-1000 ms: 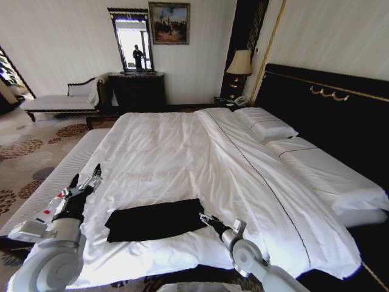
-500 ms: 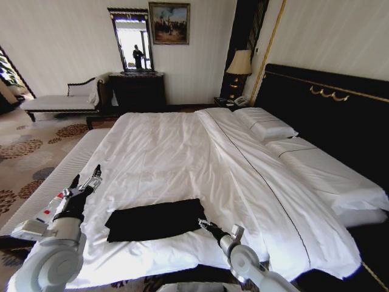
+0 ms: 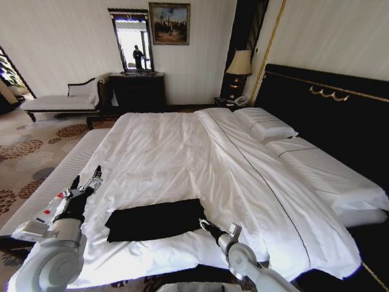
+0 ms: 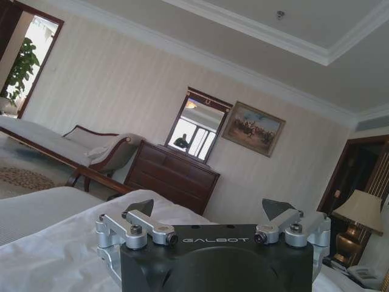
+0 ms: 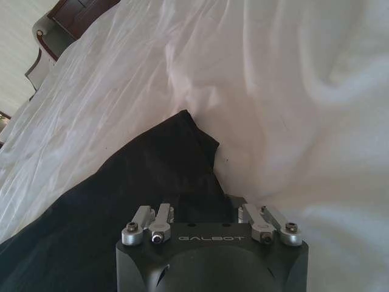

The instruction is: Fold the clothes on the bed.

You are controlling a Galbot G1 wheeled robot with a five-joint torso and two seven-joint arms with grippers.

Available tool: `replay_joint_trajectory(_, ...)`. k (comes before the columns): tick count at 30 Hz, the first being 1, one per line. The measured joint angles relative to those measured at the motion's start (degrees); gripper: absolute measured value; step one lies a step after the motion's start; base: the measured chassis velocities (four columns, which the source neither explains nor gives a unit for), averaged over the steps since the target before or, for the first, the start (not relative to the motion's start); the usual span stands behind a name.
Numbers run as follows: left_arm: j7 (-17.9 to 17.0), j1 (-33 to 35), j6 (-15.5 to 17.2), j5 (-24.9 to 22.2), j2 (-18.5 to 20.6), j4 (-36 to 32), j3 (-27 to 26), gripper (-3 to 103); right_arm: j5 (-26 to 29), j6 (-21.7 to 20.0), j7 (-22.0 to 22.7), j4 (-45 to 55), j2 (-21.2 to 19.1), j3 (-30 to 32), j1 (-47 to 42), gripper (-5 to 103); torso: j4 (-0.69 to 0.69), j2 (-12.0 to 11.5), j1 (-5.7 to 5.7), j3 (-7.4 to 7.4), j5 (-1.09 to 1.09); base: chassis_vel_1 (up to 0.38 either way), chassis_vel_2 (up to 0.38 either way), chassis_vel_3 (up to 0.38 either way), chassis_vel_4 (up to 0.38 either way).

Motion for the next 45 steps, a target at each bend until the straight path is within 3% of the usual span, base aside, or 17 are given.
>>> replay_joint_trajectory(1,0.00,0.04,-0.02,0.07,-0.01,0.01,0.01,100,0.03,-0.02,-0.08,-0.28,0.22,-0.03,0.24,45,0.00,0.00,0.00,0.00,0.00,0.000,0.000,0.000,0.000)
replay_joint_trajectory(5,0.00,-0.17,-0.08,0.44,0.36,0.30,0.02,100,1.27,-0.11,-1.28,-1.21,1.37,-0.05,1.50,23,0.00,0.00,0.00,0.00,0.00,0.000,0.000,0.000,0.000)
replay_joint_trajectory(8,0.01,-0.43,-0.09,0.77,0.42,0.69,0.00,100,1.51,-0.18,-2.09,-1.10,1.46,-0.08,1.81,18,0.00,0.00,0.00,0.00,0.00,0.000,0.000,0.000,0.000)
replay_joint_trajectory(10,0.03,-0.53,-0.12,1.27,0.22,1.09,0.27,100,1.59,-0.20,-2.93,-0.58,1.44,-0.12,2.10,8,0.00,0.00,0.00,0.00,0.00,0.000,0.000,0.000,0.000)
replay_joint_trajectory(14,0.08,-0.57,-0.27,1.87,-0.09,1.52,0.43,100,1.36,-0.12,-4.03,0.98,0.69,0.24,1.71,1,0.00,0.00,0.00,0.00,0.00,0.000,0.000,0.000,0.000)
replay_joint_trajectory(23,0.09,-0.30,-0.44,1.74,0.10,1.62,-1.05,100,2.50,0.90,-4.23,6.22,-3.30,5.48,-0.83,1,0.01,0.00,0.00,0.00,0.01,0.000,0.000,0.000,0.000)
replay_joint_trajectory(29,0.09,-0.35,-0.45,0.95,0.48,1.13,-2.04,100,5.42,0.75,-4.82,7.27,-10.24,12.04,-3.00,1,0.01,0.00,0.00,0.00,0.01,0.000,0.000,0.000,0.000)
replay_joint_trajectory(31,0.10,-0.32,-0.45,0.83,0.47,0.73,-2.17,100,6.46,0.83,-6.11,6.44,-14.83,16.24,-4.96,1,-0.01,0.00,0.00,0.00,0.01,0.000,0.000,0.000,0.000)
replay_joint_trajectory(36,0.10,-0.33,-0.45,0.03,0.76,0.32,-3.24,100,6.70,1.00,-6.81,5.46,-18.78,21.07,-7.05,1,-0.01,0.00,0.00,0.00,0.01,0.000,0.000,0.000,0.000)
replay_joint_trajectory(40,0.10,-0.34,-0.45,-0.15,0.92,0.29,-3.93,100,6.53,1.32,-7.14,5.93,-19.10,22.06,-6.92,1,-0.01,0.00,0.00,0.00,0.00,0.000,0.000,0.000,0.000)
replay_joint_trajectory(45,0.09,-0.64,-0.29,0.17,1.64,0.54,-4.48,100,2.37,2.16,-10.81,6.94,-15.43,17.23,-2.36,1,0.01,0.00,-0.01,0.00,0.00,0.000,0.000,0.000,0.000)
